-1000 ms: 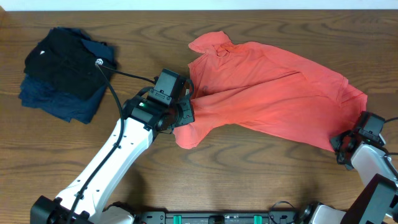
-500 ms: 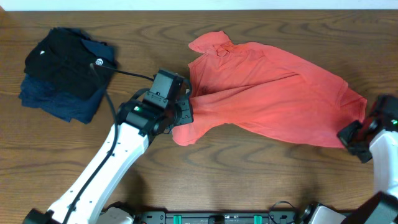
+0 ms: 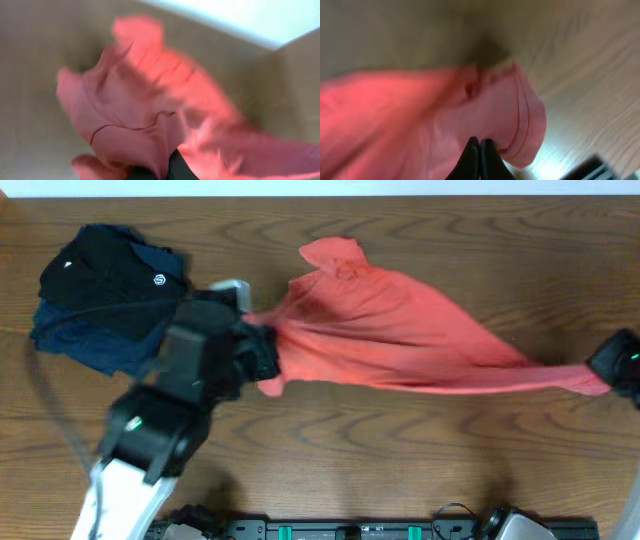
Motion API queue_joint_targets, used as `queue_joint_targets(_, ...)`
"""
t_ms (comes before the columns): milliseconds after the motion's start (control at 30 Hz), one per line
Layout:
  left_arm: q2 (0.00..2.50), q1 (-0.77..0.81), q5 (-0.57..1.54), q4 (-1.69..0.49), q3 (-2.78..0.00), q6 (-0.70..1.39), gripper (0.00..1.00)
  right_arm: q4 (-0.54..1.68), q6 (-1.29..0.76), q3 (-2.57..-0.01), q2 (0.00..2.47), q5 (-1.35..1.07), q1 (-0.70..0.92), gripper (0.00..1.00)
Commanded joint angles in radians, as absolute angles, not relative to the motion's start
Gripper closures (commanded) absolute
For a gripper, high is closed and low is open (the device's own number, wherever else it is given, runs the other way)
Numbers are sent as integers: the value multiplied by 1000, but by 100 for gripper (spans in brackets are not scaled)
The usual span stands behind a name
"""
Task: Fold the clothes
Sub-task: 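Lift the shirt with both grippers, shake and lay it flat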
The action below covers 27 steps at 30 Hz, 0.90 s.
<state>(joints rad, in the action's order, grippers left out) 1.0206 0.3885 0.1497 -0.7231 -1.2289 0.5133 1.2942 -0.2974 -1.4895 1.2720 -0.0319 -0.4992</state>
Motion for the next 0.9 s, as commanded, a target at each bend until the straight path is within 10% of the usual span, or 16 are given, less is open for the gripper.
queue_joint_targets(0, 921, 345, 137, -695, -1357, 478, 94, 1329, -257, -1660, 1218, -61, -504, 99)
queue_joint_targets(433, 886, 260, 81, -544, -1473, 409, 94, 1346, -241, -1990, 1232, -62, -503, 99)
queue_joint_targets(867, 1412, 254, 127, -168, -1473, 325, 94, 1127, -253, -1989, 1678, -121, -418, 99)
